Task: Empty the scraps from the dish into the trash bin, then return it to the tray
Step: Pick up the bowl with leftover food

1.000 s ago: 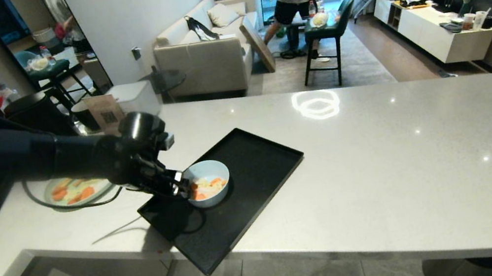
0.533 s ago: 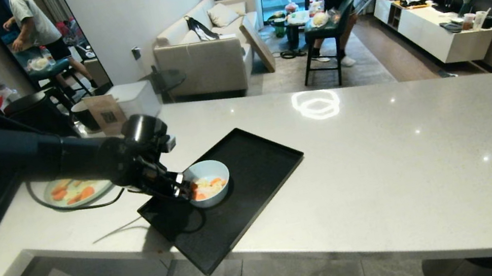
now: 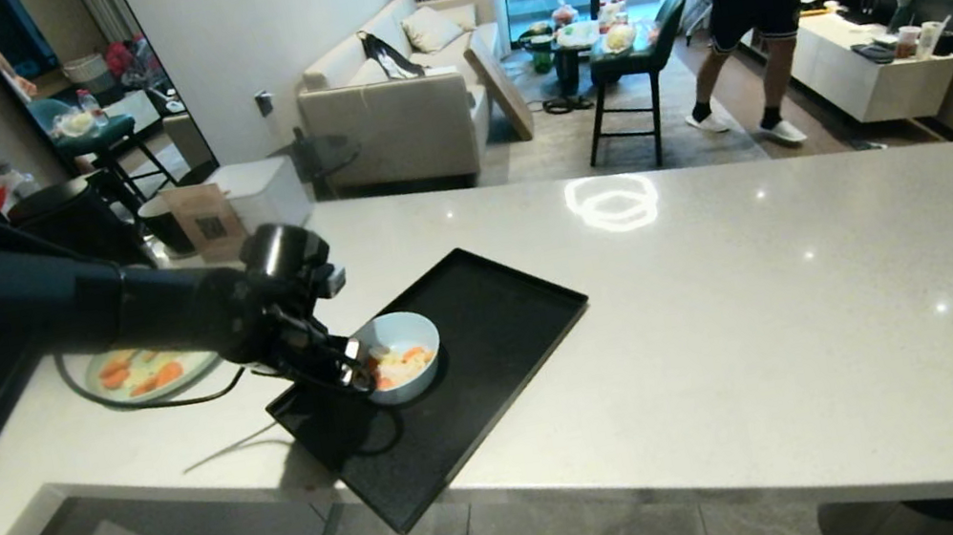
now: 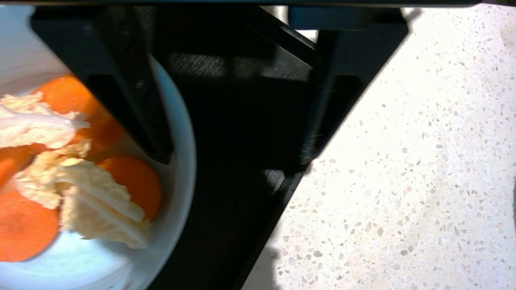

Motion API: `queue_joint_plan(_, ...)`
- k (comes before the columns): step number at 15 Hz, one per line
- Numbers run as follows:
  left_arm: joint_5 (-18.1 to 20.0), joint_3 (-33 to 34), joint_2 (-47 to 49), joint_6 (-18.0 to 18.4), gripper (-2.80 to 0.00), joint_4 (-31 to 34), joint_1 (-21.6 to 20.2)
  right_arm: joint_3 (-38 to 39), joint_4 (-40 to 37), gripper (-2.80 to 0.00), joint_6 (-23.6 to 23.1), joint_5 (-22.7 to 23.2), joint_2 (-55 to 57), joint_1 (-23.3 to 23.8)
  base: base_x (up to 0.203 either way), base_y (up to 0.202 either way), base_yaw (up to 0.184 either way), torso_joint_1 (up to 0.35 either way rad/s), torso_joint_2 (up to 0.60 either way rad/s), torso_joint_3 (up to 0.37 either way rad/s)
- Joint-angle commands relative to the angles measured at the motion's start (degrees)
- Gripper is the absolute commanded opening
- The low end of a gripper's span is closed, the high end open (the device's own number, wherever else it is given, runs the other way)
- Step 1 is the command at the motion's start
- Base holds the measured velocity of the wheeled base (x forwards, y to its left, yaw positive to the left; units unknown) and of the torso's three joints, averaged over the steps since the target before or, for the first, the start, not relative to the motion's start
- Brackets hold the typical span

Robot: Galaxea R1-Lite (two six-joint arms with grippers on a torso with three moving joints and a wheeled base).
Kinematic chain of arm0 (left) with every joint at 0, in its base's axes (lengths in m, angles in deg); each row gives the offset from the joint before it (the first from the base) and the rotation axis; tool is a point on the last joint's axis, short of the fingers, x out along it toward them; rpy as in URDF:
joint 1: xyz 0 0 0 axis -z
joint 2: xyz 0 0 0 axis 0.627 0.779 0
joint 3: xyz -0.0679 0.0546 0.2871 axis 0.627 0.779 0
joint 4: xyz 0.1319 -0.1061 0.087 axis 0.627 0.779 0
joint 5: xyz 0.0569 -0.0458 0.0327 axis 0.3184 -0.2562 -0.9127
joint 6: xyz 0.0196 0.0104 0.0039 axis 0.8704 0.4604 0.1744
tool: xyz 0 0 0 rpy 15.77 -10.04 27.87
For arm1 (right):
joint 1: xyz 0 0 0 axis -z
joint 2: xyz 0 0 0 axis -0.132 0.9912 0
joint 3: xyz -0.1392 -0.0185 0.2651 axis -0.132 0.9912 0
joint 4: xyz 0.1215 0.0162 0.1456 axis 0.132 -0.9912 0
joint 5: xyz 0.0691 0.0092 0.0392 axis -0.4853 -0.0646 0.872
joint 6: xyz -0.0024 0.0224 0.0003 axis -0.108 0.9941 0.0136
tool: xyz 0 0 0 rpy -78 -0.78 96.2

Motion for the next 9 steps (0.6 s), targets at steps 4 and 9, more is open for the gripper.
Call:
queue_joint_plan(4,0.1,2.0,-1.6,0.0,-2.8,0.1,0.2,0.0,0.0,-2.8,0.0,0.0,0.0,0.0,0.0,0.0,0.0,0.0,0.0,0.0)
queue_joint_plan(9,0.5,4.9,-3.6,-0.2,-2.8,0.1,-0.2,0.0,0.0,-2.8,0.0,0.0,0.0,0.0,0.0,0.0,0.0,0.0,0.0,0.0)
